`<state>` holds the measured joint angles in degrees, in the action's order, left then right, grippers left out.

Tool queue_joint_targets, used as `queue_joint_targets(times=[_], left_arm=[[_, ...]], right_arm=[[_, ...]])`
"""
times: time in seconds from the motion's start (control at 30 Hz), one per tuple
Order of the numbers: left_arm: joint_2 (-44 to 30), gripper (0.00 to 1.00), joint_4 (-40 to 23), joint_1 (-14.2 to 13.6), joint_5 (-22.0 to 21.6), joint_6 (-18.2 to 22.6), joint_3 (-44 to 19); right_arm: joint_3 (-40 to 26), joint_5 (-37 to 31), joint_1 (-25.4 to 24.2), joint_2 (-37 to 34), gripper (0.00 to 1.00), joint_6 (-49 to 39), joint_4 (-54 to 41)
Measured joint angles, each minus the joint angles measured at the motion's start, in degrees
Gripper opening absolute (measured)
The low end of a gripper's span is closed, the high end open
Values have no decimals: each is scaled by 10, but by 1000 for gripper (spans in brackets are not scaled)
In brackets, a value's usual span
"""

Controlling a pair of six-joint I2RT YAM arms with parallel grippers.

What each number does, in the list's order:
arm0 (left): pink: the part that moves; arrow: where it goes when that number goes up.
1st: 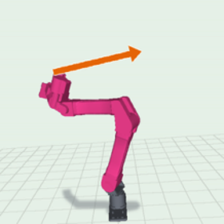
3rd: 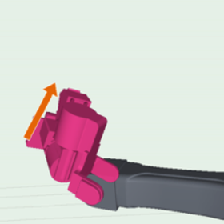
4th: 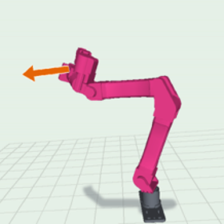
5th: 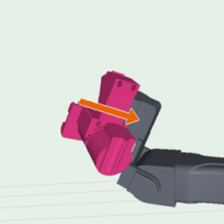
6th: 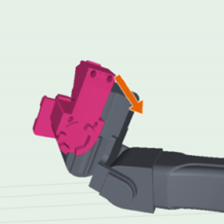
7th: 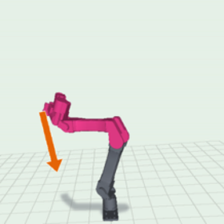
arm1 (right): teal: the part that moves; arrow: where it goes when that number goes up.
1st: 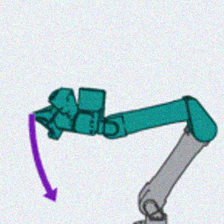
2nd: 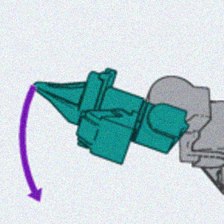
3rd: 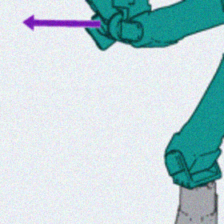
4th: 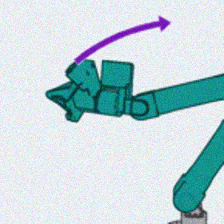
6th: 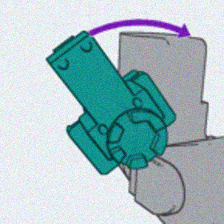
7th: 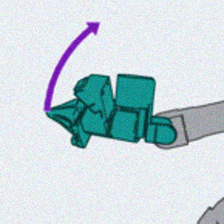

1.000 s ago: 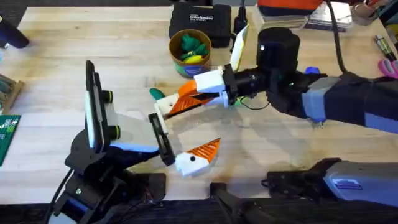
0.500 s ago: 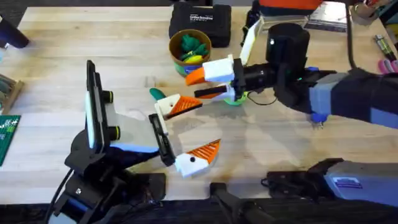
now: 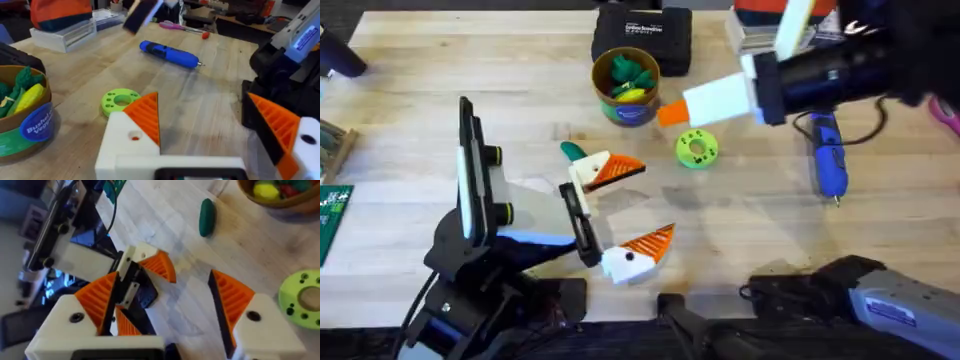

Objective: Pick up the gripper from the table and insert it into the empty holder that is missing its gripper. Then pick up a screw, insert it into the mounting hole, and use the screwdriver to tighten it. Finally, clean up the table by picking up the vegetable and placing it into the bucket.

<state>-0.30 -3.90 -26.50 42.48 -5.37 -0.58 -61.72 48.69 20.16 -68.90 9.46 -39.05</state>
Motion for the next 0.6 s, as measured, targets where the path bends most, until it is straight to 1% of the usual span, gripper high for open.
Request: queue_joint_targets(times=[0.07, 0.17, 0.3, 0.37, 0.5, 0.6], left_arm=[[0, 985, 0, 0, 0, 0, 0], [0, 985, 0, 0, 0, 0, 0], [0, 985, 0, 0, 0, 0, 0], [0, 985, 0, 0, 0, 0, 0], [0, 985, 0, 0, 0, 0, 0], [0, 985, 0, 0, 0, 0, 0]], right_arm=[[-24, -22, 16, 23, 994, -52, -33], [-32, -72, 51, 48, 995, -112, -71], [-32, -155, 113, 53, 995, -194, -109], [-32, -184, 141, 50, 996, -226, -111], [-32, -220, 178, 46, 994, -268, -111], [-32, -233, 186, 45, 996, -282, -110]])
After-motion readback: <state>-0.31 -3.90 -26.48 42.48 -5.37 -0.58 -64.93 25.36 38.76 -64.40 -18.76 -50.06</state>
